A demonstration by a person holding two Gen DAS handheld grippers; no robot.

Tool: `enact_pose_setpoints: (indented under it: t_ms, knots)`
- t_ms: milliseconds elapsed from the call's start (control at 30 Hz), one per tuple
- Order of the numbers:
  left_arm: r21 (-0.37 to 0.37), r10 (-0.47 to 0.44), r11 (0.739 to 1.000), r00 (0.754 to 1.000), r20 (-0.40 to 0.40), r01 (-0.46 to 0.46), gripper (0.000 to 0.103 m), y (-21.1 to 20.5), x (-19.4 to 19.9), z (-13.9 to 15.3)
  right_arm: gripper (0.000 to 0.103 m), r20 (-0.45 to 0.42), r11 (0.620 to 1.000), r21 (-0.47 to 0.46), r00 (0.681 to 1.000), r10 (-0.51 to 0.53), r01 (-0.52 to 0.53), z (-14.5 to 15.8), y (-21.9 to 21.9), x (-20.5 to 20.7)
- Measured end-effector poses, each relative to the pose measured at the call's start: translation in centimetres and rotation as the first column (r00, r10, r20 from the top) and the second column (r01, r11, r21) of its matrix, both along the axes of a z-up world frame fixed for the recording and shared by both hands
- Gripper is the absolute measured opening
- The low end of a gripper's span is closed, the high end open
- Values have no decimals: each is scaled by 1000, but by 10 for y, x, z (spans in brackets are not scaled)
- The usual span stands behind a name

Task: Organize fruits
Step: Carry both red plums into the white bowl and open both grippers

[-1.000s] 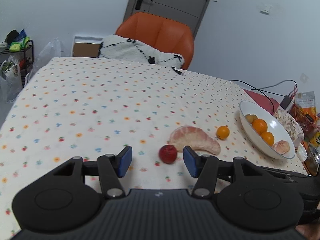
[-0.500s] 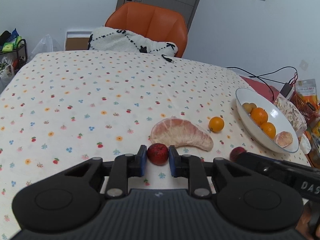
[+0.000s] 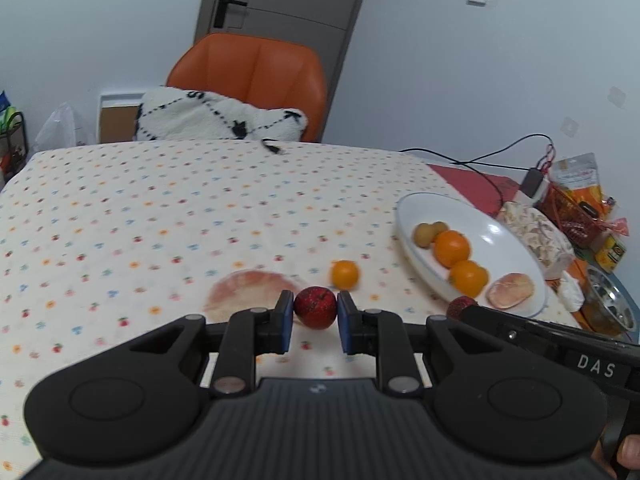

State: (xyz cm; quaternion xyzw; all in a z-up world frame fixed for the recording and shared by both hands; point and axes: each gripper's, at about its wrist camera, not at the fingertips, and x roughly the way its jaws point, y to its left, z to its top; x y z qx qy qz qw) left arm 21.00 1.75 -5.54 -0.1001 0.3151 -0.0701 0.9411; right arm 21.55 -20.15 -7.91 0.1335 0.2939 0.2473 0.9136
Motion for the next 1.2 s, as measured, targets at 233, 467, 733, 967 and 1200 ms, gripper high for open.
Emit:
enact_pose_setpoints:
  t_ms: [233,467,733,967,1200]
  knots:
    - [-7,-35,999,999,12,35,21,-25,7,6,21,17,999,15,999,-42,42,5,-25,-2]
    - [0,-78,997,997,19,78,21,-52,20,12,21,34,995,20,995,-99,98,10,-55,2]
    - [11,-122,993,992,37,121,21,-80,35,18,21,46,985,20,984,-174,174,11,-89,10]
    - [23,-139,990,990,31,138,21,-94,49,16,21,54,975,8,974,-222,222,9,-111,22]
    - [31,-151,988,988,15,151,21,-105,63,11,21,53,966,5,965,-258,258,5,-126,33]
